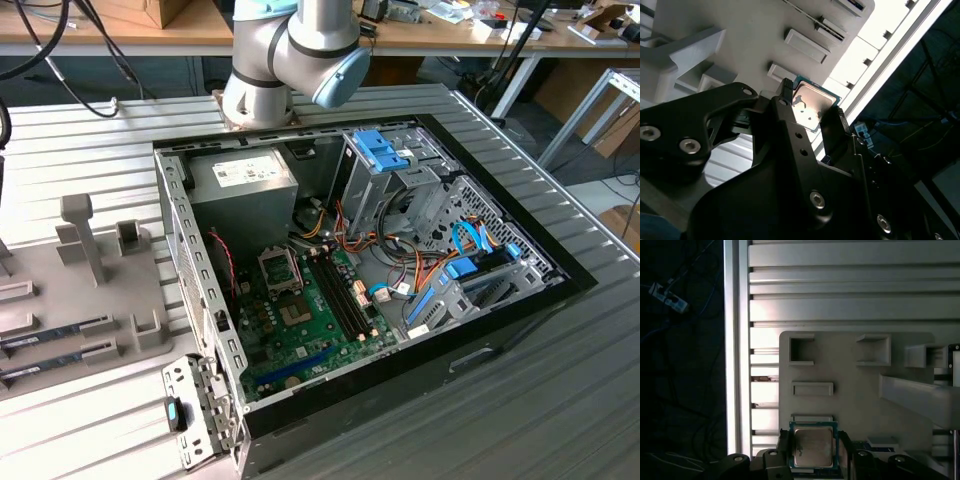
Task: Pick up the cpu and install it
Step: 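Pick up the cpu and move it towards the insertion slot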
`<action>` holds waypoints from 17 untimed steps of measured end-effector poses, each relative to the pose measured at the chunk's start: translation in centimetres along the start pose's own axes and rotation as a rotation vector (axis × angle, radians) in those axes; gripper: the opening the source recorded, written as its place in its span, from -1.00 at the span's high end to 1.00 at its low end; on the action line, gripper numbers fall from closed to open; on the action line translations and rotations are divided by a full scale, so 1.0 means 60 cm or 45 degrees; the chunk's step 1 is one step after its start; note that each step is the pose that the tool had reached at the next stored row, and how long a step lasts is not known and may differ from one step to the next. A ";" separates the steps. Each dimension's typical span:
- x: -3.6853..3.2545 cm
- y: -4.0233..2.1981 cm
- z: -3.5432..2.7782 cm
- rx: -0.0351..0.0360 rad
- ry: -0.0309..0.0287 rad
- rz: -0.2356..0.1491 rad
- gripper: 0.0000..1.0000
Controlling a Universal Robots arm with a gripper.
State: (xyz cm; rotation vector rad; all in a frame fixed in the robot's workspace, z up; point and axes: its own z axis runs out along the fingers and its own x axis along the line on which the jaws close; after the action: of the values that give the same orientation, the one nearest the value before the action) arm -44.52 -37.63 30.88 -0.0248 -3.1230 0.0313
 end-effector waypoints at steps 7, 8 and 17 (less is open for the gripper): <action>0.000 0.000 -0.008 0.0000 -0.0001 0.000 0.05; 0.000 0.000 -0.010 -0.0001 -0.0002 0.000 0.05; 0.000 0.000 -0.020 0.0000 0.0000 0.000 0.05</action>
State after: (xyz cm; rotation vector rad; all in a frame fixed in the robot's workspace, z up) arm -44.52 -37.63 32.06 -0.0248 -3.1230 0.0313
